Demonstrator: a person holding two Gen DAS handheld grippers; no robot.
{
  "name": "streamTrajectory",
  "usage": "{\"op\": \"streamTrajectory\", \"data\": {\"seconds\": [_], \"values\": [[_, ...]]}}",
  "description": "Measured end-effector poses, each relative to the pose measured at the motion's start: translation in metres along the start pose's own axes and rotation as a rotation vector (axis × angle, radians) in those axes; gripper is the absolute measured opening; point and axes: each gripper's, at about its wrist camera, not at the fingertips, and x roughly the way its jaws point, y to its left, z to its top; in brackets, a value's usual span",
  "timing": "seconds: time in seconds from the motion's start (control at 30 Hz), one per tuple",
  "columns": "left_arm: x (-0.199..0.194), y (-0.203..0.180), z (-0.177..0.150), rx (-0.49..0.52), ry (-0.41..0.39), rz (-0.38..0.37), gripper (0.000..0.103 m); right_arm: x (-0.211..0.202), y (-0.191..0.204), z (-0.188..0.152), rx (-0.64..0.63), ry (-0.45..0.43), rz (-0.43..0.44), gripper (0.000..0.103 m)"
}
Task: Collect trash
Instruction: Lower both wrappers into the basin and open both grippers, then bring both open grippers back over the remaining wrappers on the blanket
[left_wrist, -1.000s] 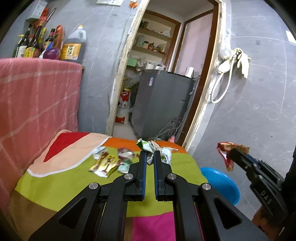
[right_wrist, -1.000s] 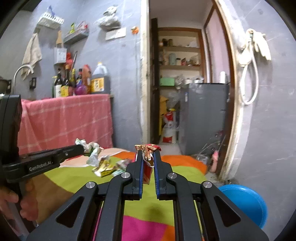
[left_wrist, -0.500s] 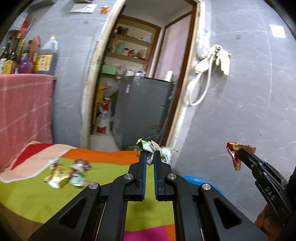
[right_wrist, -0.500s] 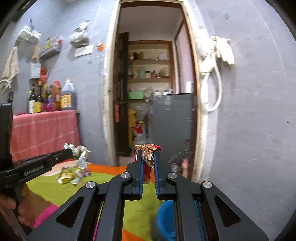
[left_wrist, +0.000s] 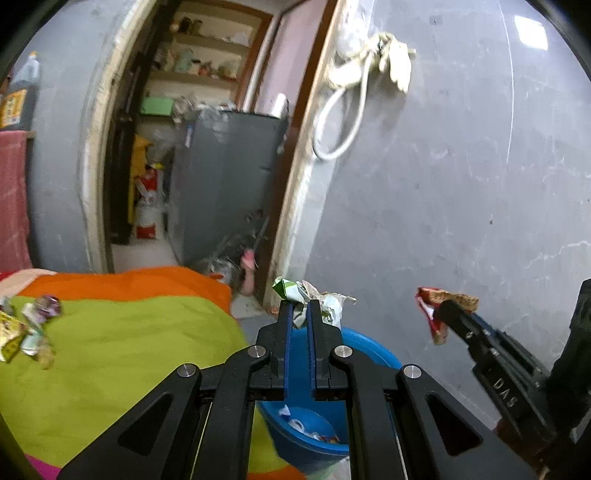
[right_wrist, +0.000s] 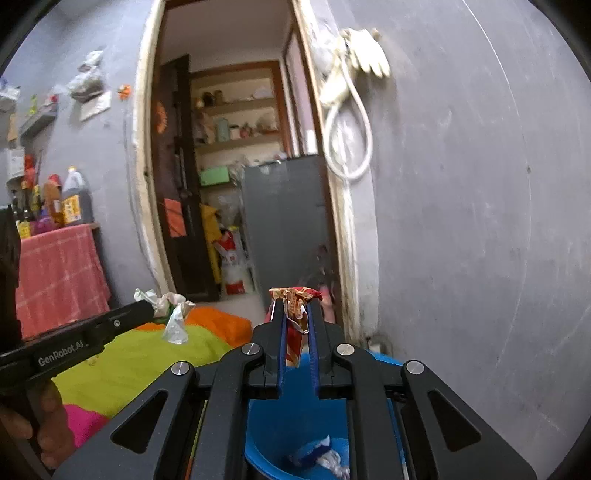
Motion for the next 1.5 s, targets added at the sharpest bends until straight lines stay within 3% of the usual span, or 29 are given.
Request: {"op": "streamTrajectory", "data": {"seconds": [0.37,0.5,0.67,0.83,1.03,1.17,1.27,1.3,1.5], "values": [[0.073,-0.018,-0.018,0.043,0.193,-0.018,0.005,0.034,-0.033,-0.027,0.100,0.124,-0.040,0.011],[0.097,-0.014,-0.028,0.014,0.262,-0.021,0.005,0.046,-0.041,-0.033,0.116,0.170,-0.047,0.012],[0.109,-0.011,-0.030,-0.011,0.296,-0.030,0.006,0.056,-0.049,-0.038,0.133,0.207,-0.058,0.013],[0.114,-0.009,-0.031,-0.022,0.336,-0.027,0.007,0.059,-0.052,-0.042,0.140,0.220,-0.071,0.026],[0.114,-0.010,-0.028,-0.032,0.329,-0.024,0.022,0.057,-0.051,-0.038,0.143,0.205,-0.073,0.029],[0.108,-0.005,-0.027,-0.047,0.305,-0.027,0.026,0.052,-0.051,-0.035,0.142,0.180,-0.081,0.031],[0.095,0.001,-0.023,-0.062,0.256,-0.009,0.037,0.045,-0.049,-0.029,0.142,0.148,-0.083,0.038],[0.090,0.002,-0.021,-0.063,0.238,0.000,0.042,0.041,-0.047,-0.026,0.139,0.129,-0.087,0.046],[0.054,0.012,-0.005,-0.043,0.143,0.065,0.061,0.024,-0.032,-0.010,0.104,0.063,-0.075,0.052]]}}
